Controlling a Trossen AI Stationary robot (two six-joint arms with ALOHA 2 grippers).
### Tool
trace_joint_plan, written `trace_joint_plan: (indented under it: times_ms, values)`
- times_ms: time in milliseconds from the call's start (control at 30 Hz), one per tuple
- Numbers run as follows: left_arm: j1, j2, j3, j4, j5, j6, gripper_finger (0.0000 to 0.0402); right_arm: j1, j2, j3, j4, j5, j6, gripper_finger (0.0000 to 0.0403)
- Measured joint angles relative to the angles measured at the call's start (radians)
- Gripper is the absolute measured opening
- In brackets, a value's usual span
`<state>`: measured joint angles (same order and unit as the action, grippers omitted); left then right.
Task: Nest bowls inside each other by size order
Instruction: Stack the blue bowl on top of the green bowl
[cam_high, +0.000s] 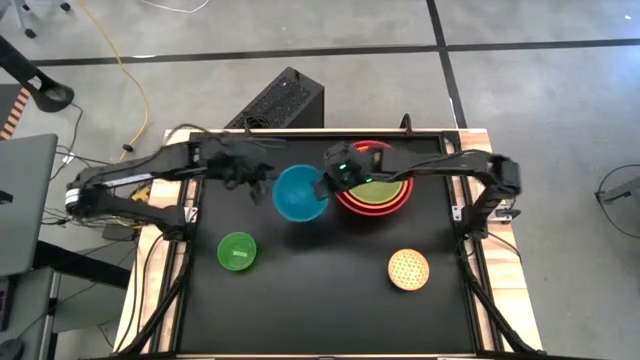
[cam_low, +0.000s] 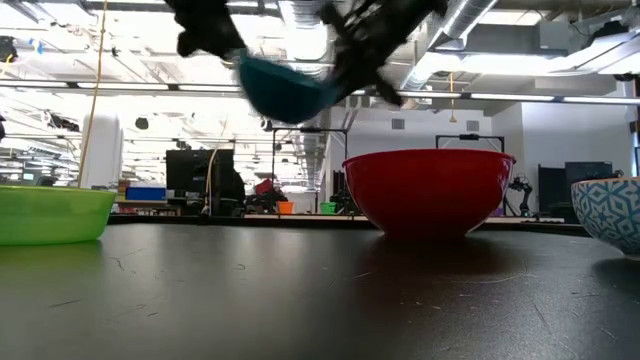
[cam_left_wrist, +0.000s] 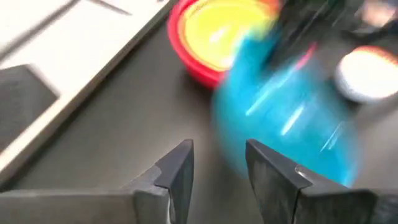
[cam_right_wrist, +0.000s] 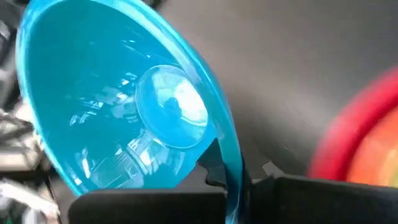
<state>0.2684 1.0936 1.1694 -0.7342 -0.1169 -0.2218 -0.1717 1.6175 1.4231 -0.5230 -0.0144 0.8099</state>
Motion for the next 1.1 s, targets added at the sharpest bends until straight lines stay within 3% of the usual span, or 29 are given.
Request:
trace_joint_plan:
  times_ms: [100,233,400,500,633,800,1100]
  values:
    - [0.004,-0.106,-0.002,-0.021,-0.076,-0.003,0.0136,-0.037,-0.115,0.001,-0.193,0.005,-0.013,0.0006]
    - [0.002,-0.232,0.0,-0.041,-0.194,0.001,0.0137,-0.09,-0.24,-0.013,-0.498,0.108,0.02,0.0006]
    - [0.003,-0.344,-0.052,-0.026,-0.251,0.019,0.0137,-0.19,-0.351,-0.133,-0.568,0.138,0.076,0.0006]
    - [0.003,-0.394,-0.141,0.041,-0.195,0.018,0.0137,-0.282,-0.364,-0.24,-0.49,0.084,0.071,0.0006]
    - [0.003,-0.451,-0.313,0.264,-0.012,-0.031,0.0138,-0.37,-0.353,-0.351,-0.324,-0.019,0.049,0.0006]
    - [0.003,-0.491,-0.498,0.514,0.131,-0.178,0.0138,-0.382,-0.284,-0.378,-0.302,-0.012,0.047,0.0006]
    - [0.001,-0.527,-0.564,0.531,0.249,-0.262,0.0138,-0.408,-0.192,-0.377,-0.306,-0.013,0.027,0.0006]
